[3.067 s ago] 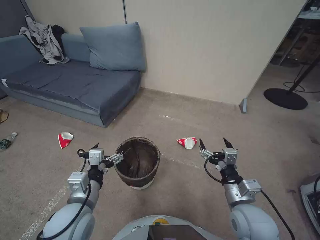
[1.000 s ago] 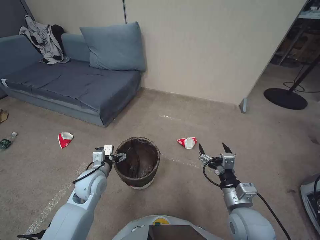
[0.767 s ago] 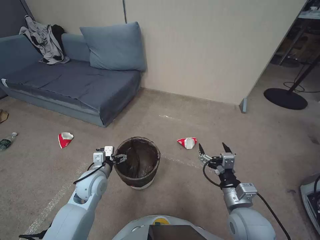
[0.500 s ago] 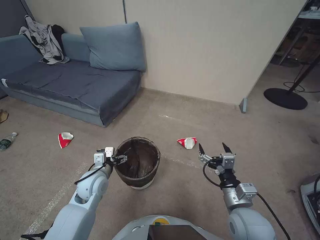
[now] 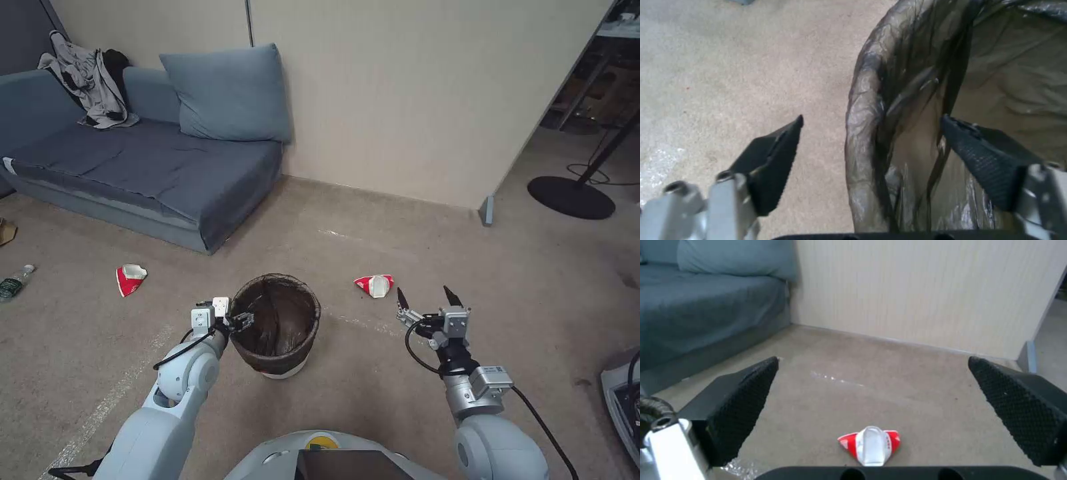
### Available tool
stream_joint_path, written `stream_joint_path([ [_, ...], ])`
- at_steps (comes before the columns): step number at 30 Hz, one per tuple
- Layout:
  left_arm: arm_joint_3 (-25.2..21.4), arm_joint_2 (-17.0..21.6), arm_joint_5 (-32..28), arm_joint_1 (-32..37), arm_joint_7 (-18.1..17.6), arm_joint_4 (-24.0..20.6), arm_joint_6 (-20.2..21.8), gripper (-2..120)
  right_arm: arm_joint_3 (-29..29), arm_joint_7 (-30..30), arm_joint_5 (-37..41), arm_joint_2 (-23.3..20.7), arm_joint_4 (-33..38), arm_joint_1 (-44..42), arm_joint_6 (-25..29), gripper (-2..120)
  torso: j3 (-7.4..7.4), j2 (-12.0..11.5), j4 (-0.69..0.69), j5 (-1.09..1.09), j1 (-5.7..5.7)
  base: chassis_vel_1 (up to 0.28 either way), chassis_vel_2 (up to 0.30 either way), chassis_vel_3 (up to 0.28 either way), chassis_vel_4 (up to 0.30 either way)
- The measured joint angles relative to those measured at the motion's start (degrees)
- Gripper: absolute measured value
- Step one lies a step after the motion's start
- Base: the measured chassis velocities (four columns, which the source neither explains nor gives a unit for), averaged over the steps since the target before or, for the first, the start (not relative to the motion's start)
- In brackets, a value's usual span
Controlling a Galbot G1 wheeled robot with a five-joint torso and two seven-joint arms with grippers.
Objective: Pick up the trash bin, then pick up the garbage from the floor and place it into the trash bin.
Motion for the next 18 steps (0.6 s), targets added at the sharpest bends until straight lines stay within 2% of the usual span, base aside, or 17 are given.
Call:
stream_joint_path([
  [2, 0.00, -0.03, -0.01, 0.02, -0.01, 0.02, 0.00, 73, 0.00, 0.00, 0.00, 0.02, -0.03, 0.03, 0.04, 100, 0.00, 0.00, 0.00, 0.00, 0.00, 0.000, 0.000, 0.000, 0.000],
  [6, -0.02, -0.03, -0.31, 0.00, 0.02, 0.04, 0.00, 56, 0.00, 0.00, 0.00, 0.05, -0.04, 0.09, 0.10, 100, 0.00, 0.00, 0.00, 0.00, 0.00, 0.000, 0.000, 0.000, 0.000],
  [7, -0.02, -0.03, -0.31, 0.00, 0.02, 0.04, 0.00, 56, 0.00, 0.00, 0.00, 0.05, -0.04, 0.09, 0.10, 100, 0.00, 0.00, 0.00, 0.00, 0.00, 0.000, 0.000, 0.000, 0.000],
  [9, -0.04, -0.01, -0.37, -0.14, 0.01, 0.10, 0.00, 43, 0.00, -0.01, 0.02, 0.09, -0.07, 0.10, 0.20, 100, 0.00, 0.00, 0.00, 0.00, 0.00, 0.000, 0.000, 0.000, 0.000],
  [12, -0.05, 0.00, -0.38, -0.18, 0.00, 0.15, 0.00, 36, -0.01, -0.01, 0.06, 0.12, -0.14, 0.10, 0.32, 100, 0.00, 0.00, 0.00, 0.00, 0.00, 0.000, 0.000, 0.000, 0.000],
  [15, -0.06, -0.01, -0.38, -0.15, -0.02, 0.19, 0.00, 20, 0.00, -0.02, 0.10, 0.18, -0.26, 0.11, 0.65, 100, 0.00, 0.00, 0.00, 0.00, 0.00, 0.000, 0.000, 0.000, 0.000],
  [18, -0.06, -0.02, -0.38, -0.14, -0.02, 0.19, 0.00, 20, 0.00, -0.01, 0.11, 0.18, -0.27, 0.11, 0.69, 100, 0.00, 0.00, 0.00, 0.00, 0.00, 0.000, 0.000, 0.000, 0.000],
])
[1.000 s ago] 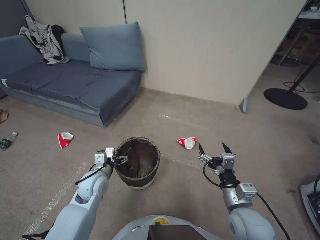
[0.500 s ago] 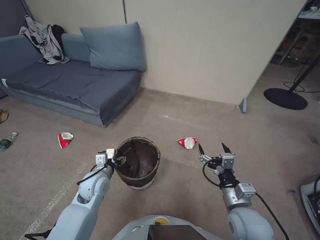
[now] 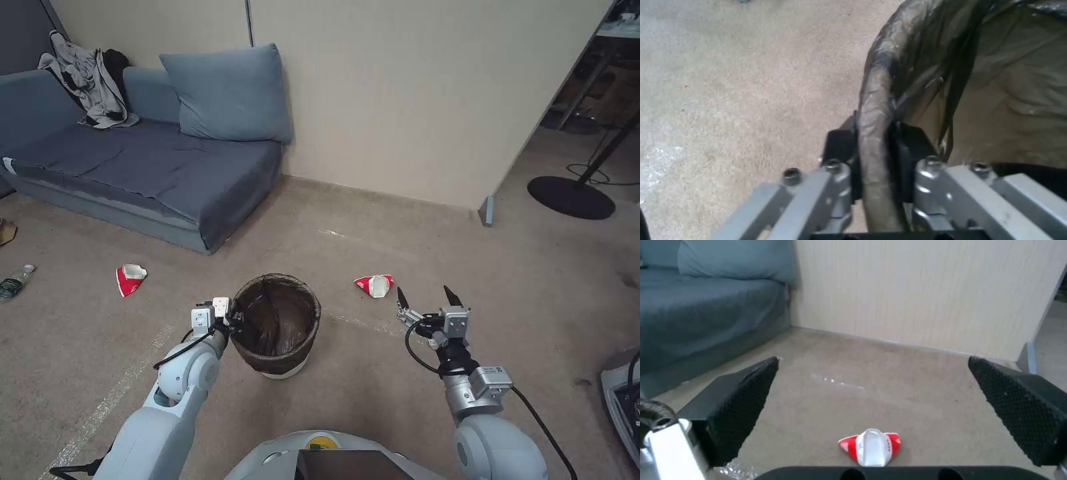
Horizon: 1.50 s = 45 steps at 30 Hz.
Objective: Pick up the trash bin, then pick up the garbage from the floor and place it into the trash bin.
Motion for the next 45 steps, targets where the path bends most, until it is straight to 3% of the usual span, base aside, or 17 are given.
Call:
stream_joint_path([
  [1, 0.01, -0.03, 0.00, 0.03, 0.01, 0.00, 0.00, 8, 0.00, 0.00, 0.04, 0.01, -0.03, 0.01, 0.10, 100, 0.00, 0.00, 0.00, 0.00, 0.00, 0.000, 0.000, 0.000, 0.000],
  [2, 0.02, -0.05, -0.03, 0.05, 0.04, 0.00, 0.00, 7, 0.01, 0.00, 0.09, 0.01, -0.05, 0.03, 0.16, 100, 0.00, 0.00, 0.00, 0.00, 0.00, 0.000, 0.000, 0.000, 0.000],
  [21, -0.31, -0.22, -0.68, 0.61, -0.12, -1.02, -0.02, 7, 0.01, 0.02, 0.21, 0.10, -0.24, 0.14, 0.73, 100, 0.00, 0.00, 0.00, -0.01, 0.00, 0.000, 0.000, 0.000, 0.000],
  [28, -2.84, 0.65, -3.83, 4.56, -0.12, -9.72, -0.94, 6, 0.29, 0.24, 0.58, 0.05, 0.50, 0.25, 0.63, 100, 0.00, 0.00, 0.01, 0.00, 0.00, 0.000, 0.000, 0.000, 0.000],
  [35, -3.83, 0.63, -2.81, 8.01, 0.68, -16.89, -2.99, 6, 0.43, 0.29, 0.94, -0.06, 0.61, 0.30, 0.57, 100, 0.00, 0.00, 0.00, 0.00, 0.00, 0.000, 0.000, 0.000, 0.000],
  [45, -4.79, 0.64, -1.04, 11.05, 1.58, -21.66, -5.69, 6, 0.49, 0.31, 1.16, -0.19, 0.51, 0.48, 0.53, 100, 0.00, 0.00, 0.00, 0.00, 0.00, 0.000, 0.000, 0.000, 0.000],
])
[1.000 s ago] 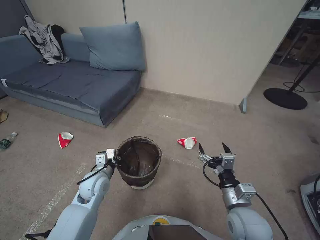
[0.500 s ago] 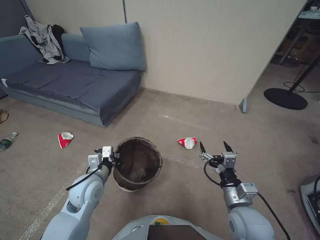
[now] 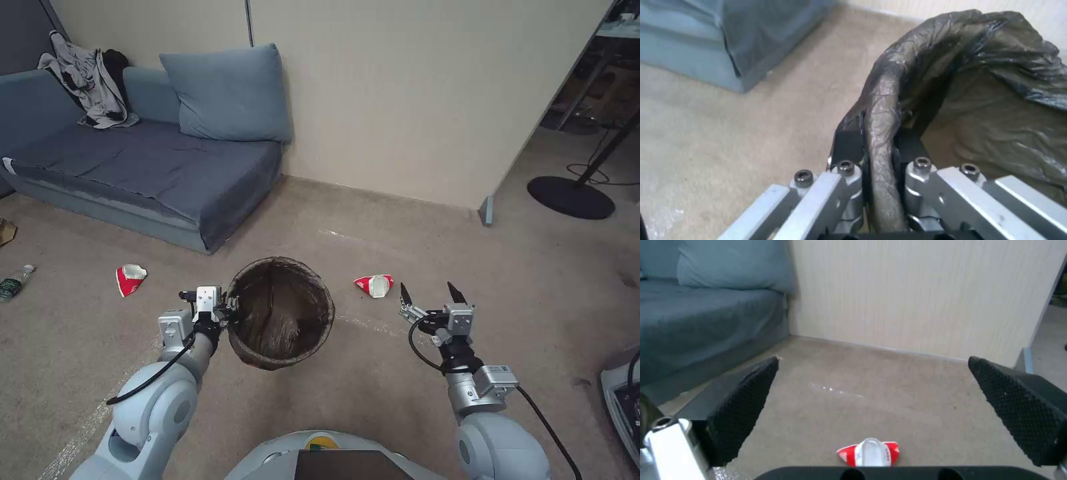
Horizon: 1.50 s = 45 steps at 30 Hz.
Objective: Pick up the trash bin, then pick up the garbage from the floor and place it into the trash bin.
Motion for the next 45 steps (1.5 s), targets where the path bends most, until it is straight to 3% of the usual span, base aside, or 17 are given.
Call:
stream_joint_path([
  [5, -0.84, -1.39, 3.20, 2.95, 1.66, -2.19, -5.34, 6, 0.10, 0.34, 0.25, -0.08, 0.11, 0.24, -0.66, 100, 0.00, 0.00, 0.00, 0.00, 0.00, 0.000, 0.000, 0.000, 0.000],
  [14, -1.17, -3.80, 5.78, 6.35, 3.82, -4.26, -9.39, 6, 0.13, 1.26, 0.75, -0.11, 0.81, 0.41, -2.22, 100, 0.00, 0.00, 0.01, 0.00, 0.00, 0.000, 0.000, 0.000, 0.000],
  [30, -2.39, -6.76, 9.50, 7.98, 3.63, -5.17, -10.49, 6, 0.61, 1.25, 1.16, -0.03, 0.97, 0.68, -2.19, 100, 0.00, 0.00, 0.01, 0.00, 0.00, 0.000, 0.000, 0.000, 0.000],
  [45, -2.65, -7.14, 10.28, 8.14, 3.64, -5.26, -10.78, 6, 1.04, 1.06, 1.57, -0.03, 0.80, 0.62, -1.89, 100, 0.00, 0.00, 0.00, -0.01, 0.00, 0.000, 0.000, 0.000, 0.000],
])
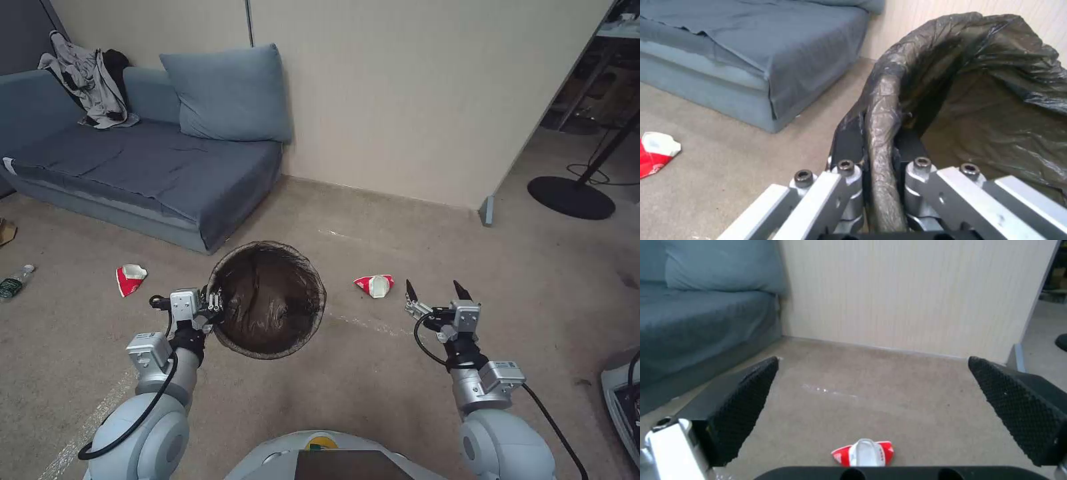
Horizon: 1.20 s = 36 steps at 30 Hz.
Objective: Pick up the trash bin, then pick up the garbage from the floor and place it into the trash bin.
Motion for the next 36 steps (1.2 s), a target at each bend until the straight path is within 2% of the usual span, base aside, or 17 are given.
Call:
stream_joint_path([
  [12, -0.30, -0.30, 0.12, 0.12, 0.22, 0.00, -0.33, 6, 0.09, -0.09, 0.25, 0.00, 0.00, -0.06, 0.18, 100, 0.00, 0.00, 0.00, 0.00, 0.00, -0.002, 0.004, 0.004, -0.003],
  [36, -0.23, -0.53, 0.33, 0.49, 0.79, -0.16, -0.75, 6, 0.04, -0.33, 0.49, -0.01, -0.36, -0.12, 0.38, 100, 0.00, 0.00, 0.00, 0.01, 0.00, -0.087, 0.088, 0.092, -0.089],
])
